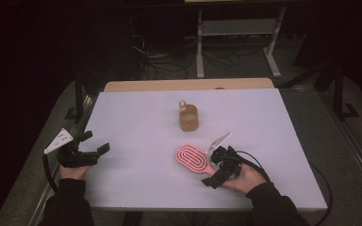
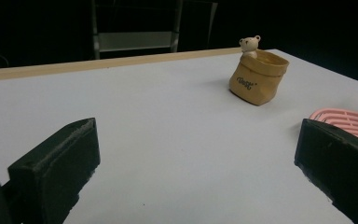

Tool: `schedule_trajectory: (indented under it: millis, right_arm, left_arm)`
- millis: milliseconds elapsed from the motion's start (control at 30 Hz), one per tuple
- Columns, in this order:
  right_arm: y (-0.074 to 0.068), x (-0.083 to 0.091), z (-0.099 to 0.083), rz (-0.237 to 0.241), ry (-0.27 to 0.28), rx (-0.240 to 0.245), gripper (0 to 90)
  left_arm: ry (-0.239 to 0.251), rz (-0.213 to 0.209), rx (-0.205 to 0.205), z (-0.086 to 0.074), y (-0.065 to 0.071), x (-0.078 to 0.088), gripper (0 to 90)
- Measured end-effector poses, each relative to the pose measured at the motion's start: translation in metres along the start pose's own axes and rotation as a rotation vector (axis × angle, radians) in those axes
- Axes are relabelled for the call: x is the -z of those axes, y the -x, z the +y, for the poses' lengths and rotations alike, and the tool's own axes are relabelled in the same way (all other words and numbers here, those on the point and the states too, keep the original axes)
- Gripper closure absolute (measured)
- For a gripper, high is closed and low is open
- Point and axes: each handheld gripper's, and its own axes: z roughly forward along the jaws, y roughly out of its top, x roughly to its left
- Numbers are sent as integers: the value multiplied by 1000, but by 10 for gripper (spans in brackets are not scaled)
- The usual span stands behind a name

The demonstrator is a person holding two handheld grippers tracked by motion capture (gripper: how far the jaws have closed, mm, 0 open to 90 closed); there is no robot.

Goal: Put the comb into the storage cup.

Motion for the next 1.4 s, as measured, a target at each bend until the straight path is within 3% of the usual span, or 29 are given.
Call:
schedule_trajectory:
  millis: [100,267,367,600,800,933,967,1200,1400]
  right_arm:
    - [0,-2,0,0,-12,-2,2]
    - [3,-3,1,22,-25,-20,120]
    - [5,-3,1,30,-29,-28,146]
    - [7,-6,3,36,-77,-49,380]
    - [10,-5,4,42,-81,-75,505]
    - [11,-5,5,19,-87,-96,588]
    - [12,-5,5,36,-87,-114,650]
    - [13,-4,5,57,-99,-134,675]
    - [13,-2,1,51,-77,-150,687]
  left_arm:
    - [-1,0,0,0,0,0,0]
    - [-2,-2,-1,0,1,-1,0]
    - [-2,-2,-2,0,1,-1,0]
    - [-2,0,-4,0,0,-1,0]
    - [-4,0,-5,-1,0,-1,0]
    - [-3,2,-6,-1,0,-1,0]
    - [-3,2,-5,-1,0,-1,0]
    - [-3,2,-6,-1,0,-1,0]
    - [-7,-1,-7,-1,-1,-1,0]
